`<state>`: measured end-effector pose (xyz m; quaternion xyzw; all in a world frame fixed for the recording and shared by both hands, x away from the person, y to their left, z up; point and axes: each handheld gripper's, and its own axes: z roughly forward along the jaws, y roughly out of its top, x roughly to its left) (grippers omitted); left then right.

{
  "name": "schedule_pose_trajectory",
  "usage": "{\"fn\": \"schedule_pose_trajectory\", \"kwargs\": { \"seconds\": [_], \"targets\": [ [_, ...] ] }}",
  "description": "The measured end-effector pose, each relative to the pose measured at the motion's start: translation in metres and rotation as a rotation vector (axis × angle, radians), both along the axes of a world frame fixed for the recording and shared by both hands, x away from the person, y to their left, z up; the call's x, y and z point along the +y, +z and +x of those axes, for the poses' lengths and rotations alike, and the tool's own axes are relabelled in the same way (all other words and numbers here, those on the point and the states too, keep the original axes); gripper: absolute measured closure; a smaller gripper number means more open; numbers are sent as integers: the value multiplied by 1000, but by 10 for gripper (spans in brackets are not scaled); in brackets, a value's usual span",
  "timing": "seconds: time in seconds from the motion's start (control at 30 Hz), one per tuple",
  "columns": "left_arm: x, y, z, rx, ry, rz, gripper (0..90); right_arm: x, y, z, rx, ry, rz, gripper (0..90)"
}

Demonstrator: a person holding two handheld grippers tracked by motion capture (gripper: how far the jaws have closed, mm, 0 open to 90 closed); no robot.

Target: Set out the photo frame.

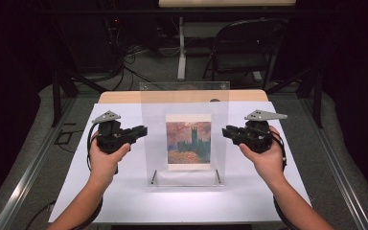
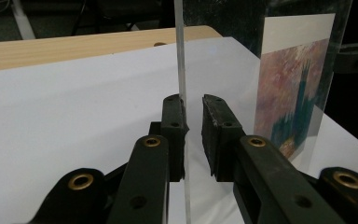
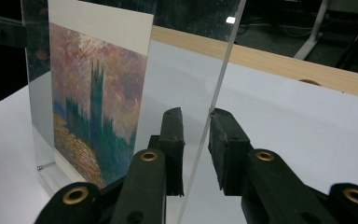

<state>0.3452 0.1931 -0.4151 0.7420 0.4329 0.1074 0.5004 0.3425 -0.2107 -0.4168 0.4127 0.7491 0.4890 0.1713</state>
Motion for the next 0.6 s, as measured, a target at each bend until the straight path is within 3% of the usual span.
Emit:
{"fn": "schedule_pose_trajectory", "kwargs": {
  "seconds": [0.17, 0.6],
  "targets": [
    [1, 0, -16, -22, -10, -4, 788, 0, 1, -15, -22, 13, -12, 762],
    [3, -2, -42, -53, -82, -22, 713, -3, -2, -41, -27, 77, 32, 703]
  ]
}}
